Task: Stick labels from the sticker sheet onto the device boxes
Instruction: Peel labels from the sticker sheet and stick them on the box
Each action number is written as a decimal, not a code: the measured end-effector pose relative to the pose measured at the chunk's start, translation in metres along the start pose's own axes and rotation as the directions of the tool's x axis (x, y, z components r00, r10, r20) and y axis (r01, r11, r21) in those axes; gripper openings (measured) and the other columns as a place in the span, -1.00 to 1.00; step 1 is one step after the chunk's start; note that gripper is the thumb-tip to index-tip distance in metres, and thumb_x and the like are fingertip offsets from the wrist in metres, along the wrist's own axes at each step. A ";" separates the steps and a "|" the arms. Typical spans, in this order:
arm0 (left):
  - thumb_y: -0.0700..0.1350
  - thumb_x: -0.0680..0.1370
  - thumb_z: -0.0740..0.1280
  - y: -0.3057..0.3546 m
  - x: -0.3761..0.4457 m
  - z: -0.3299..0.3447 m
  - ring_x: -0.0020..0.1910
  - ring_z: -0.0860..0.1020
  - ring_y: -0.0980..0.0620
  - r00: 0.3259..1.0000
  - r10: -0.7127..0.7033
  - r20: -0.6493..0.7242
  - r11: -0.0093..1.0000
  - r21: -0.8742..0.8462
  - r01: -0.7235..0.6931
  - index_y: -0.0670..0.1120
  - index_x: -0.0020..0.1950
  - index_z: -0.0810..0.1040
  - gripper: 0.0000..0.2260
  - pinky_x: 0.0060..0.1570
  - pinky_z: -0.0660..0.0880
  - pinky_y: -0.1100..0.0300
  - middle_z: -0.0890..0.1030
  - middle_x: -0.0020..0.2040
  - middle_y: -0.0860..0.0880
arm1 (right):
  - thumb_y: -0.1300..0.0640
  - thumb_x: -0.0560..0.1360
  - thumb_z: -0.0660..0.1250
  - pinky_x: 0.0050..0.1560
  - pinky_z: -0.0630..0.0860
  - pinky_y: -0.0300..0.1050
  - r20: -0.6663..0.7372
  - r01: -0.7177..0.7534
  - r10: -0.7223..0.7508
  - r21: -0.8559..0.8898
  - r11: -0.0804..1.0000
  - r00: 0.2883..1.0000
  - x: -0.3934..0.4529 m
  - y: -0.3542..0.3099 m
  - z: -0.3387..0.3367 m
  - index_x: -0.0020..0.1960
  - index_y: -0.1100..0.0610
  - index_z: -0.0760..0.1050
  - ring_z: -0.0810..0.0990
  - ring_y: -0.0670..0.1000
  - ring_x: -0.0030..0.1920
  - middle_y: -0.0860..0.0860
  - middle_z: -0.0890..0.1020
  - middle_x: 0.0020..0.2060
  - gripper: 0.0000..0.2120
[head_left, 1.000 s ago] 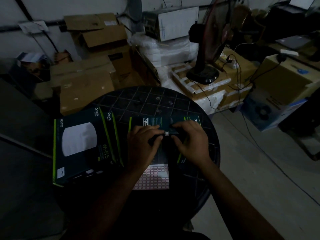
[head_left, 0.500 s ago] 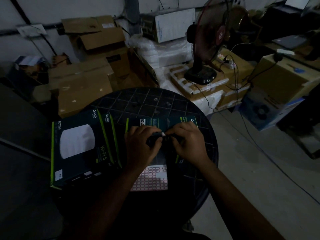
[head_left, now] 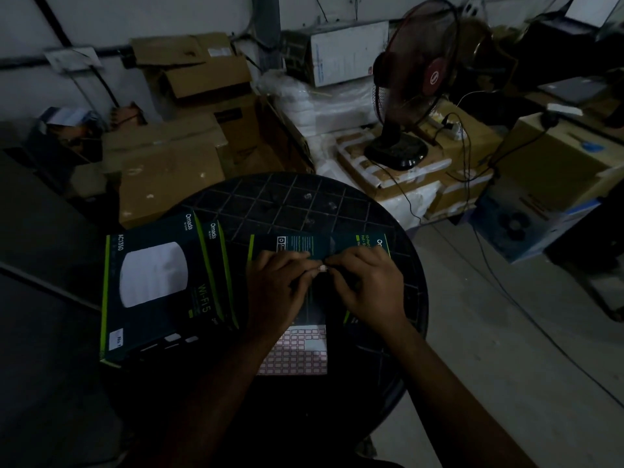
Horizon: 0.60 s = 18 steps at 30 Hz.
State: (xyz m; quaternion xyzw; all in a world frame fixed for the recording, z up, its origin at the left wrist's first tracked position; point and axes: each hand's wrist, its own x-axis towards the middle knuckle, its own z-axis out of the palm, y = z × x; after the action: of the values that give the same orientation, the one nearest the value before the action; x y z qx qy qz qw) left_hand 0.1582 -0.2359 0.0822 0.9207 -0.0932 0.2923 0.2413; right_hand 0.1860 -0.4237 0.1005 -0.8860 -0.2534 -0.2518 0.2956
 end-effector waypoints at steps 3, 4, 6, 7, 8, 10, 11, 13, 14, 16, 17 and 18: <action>0.04 0.61 0.31 0.000 -0.003 0.001 0.05 0.55 0.00 0.999 0.008 0.035 0.999 0.031 -0.009 0.13 0.13 0.64 -0.85 -0.01 0.39 0.01 0.61 0.12 0.17 | -0.02 0.52 0.43 -0.20 0.41 -0.05 -0.027 0.046 -0.048 -0.058 0.997 0.999 -0.001 -0.002 0.004 -0.05 -0.02 0.68 0.50 0.02 -0.17 -0.11 0.63 -0.12 -0.90; 0.04 0.61 0.32 0.000 -0.004 0.002 0.06 0.54 -0.01 0.999 0.003 0.041 0.999 0.047 -0.005 0.13 0.12 0.64 -0.86 -0.01 0.39 -0.01 0.61 0.13 0.17 | -0.01 0.53 0.43 -0.21 0.42 -0.03 -0.034 0.056 -0.058 -0.070 0.996 0.998 -0.001 -0.003 0.006 -0.07 -0.01 0.68 0.49 0.03 -0.17 -0.10 0.63 -0.13 -0.90; -0.02 0.57 0.37 0.001 -0.005 0.004 0.05 0.51 -0.02 0.999 -0.013 0.029 0.997 0.081 0.011 0.12 0.07 0.64 -0.88 -0.04 0.41 -0.04 0.60 0.14 0.17 | 0.03 0.53 0.41 -0.21 0.42 0.00 -0.042 0.067 -0.070 -0.085 0.994 0.997 -0.001 -0.002 0.011 -0.09 0.03 0.67 0.49 0.04 -0.16 -0.08 0.64 -0.14 -0.90; -0.05 0.55 0.39 0.002 -0.005 0.003 0.05 0.50 -0.02 1.000 -0.022 0.019 0.996 0.091 0.021 0.12 0.06 0.65 -0.88 -0.05 0.42 -0.05 0.60 0.14 0.16 | 0.05 0.53 0.41 -0.22 0.42 0.00 -0.039 0.069 -0.072 -0.087 0.994 0.997 0.000 -0.002 0.012 -0.09 0.04 0.67 0.49 0.04 -0.15 -0.08 0.65 -0.13 -0.90; -0.06 0.55 0.39 0.002 -0.004 0.003 0.05 0.50 -0.03 1.000 -0.025 0.013 0.995 0.093 0.024 0.11 0.05 0.64 -0.88 -0.06 0.43 -0.06 0.60 0.13 0.16 | 0.05 0.53 0.41 -0.21 0.43 0.00 -0.030 0.072 -0.074 -0.079 0.994 0.997 0.000 0.000 0.012 -0.08 0.05 0.67 0.49 0.04 -0.15 -0.07 0.65 -0.12 -0.90; -0.05 0.56 0.36 0.002 -0.002 0.000 0.03 0.50 -0.03 1.000 0.002 0.021 0.998 0.069 -0.003 0.12 0.05 0.63 -0.89 -0.06 0.42 -0.05 0.60 0.12 0.15 | 0.05 0.53 0.42 -0.19 0.44 -0.02 0.003 0.078 -0.078 -0.033 0.996 0.997 0.001 0.004 0.009 -0.06 0.06 0.68 0.51 0.02 -0.12 -0.07 0.65 -0.10 -0.90; -0.03 0.57 0.35 0.001 0.000 -0.001 0.02 0.50 -0.03 0.999 0.019 0.032 0.999 0.047 -0.020 0.14 0.04 0.62 -0.90 -0.07 0.42 -0.04 0.61 0.12 0.15 | 0.05 0.53 0.43 -0.18 0.45 -0.04 0.017 0.081 -0.080 -0.005 0.997 0.997 0.001 0.007 0.005 -0.05 0.06 0.68 0.51 0.02 -0.10 -0.07 0.65 -0.10 -0.90; 0.04 0.59 0.31 -0.003 0.004 -0.005 0.02 0.49 0.01 0.999 0.005 0.052 1.000 -0.024 -0.004 0.14 0.03 0.62 -0.89 -0.06 0.41 -0.03 0.62 0.12 0.18 | 0.07 0.51 0.48 -0.17 0.45 -0.07 0.014 0.081 -0.082 0.037 0.996 0.997 0.000 0.016 -0.002 -0.04 0.09 0.70 0.50 0.01 -0.10 -0.05 0.66 -0.10 -0.90; 0.09 0.59 0.28 -0.007 0.005 -0.008 0.06 0.48 0.03 0.998 -0.026 0.061 0.998 -0.054 0.030 0.14 0.03 0.63 -0.86 -0.01 0.39 -0.02 0.61 0.15 0.22 | 0.06 0.50 0.49 -0.16 0.45 -0.05 0.004 0.074 -0.074 0.038 0.997 0.997 0.000 0.021 -0.005 -0.04 0.08 0.70 0.49 0.01 -0.09 -0.05 0.66 -0.09 -0.90; 0.19 0.55 0.27 -0.018 0.003 -0.016 0.20 0.43 0.04 0.993 -0.099 0.060 0.994 -0.031 0.101 0.18 0.04 0.64 -0.80 0.12 0.27 0.04 0.55 0.20 0.31 | -0.01 0.49 0.49 -0.13 0.43 0.04 -0.015 0.040 -0.040 -0.009 0.999 0.999 -0.002 0.030 -0.010 -0.03 -0.02 0.71 0.48 0.04 -0.04 -0.12 0.65 -0.03 -0.90; 0.21 0.51 0.32 -0.025 0.002 -0.022 0.28 0.39 0.01 0.990 -0.135 0.044 0.991 -0.004 0.135 0.20 0.02 0.65 -0.81 0.18 0.22 0.05 0.52 0.23 0.32 | -0.05 0.49 0.49 -0.08 0.42 0.07 -0.024 0.009 -0.009 -0.027 1.000 1.000 -0.003 0.034 -0.012 -0.03 -0.08 0.71 0.47 0.07 0.02 -0.14 0.64 0.04 -0.90; 0.20 0.46 0.40 -0.033 0.000 -0.027 0.34 0.33 -0.04 0.985 -0.173 0.023 0.985 0.009 0.172 0.22 0.00 0.66 -0.83 0.23 0.19 0.05 0.49 0.28 0.29 | -0.07 0.48 0.49 -0.01 0.43 0.09 -0.028 -0.033 0.032 -0.016 0.999 0.999 -0.004 0.036 -0.012 -0.03 -0.12 0.71 0.45 0.11 0.11 -0.13 0.62 0.13 -0.91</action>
State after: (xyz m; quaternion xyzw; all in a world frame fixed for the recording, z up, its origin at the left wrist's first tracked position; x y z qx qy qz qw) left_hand 0.1559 -0.1938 0.0882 0.9296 -0.0150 0.2595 0.2613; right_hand 0.2014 -0.4582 0.0927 -0.8888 -0.2327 -0.2613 0.2961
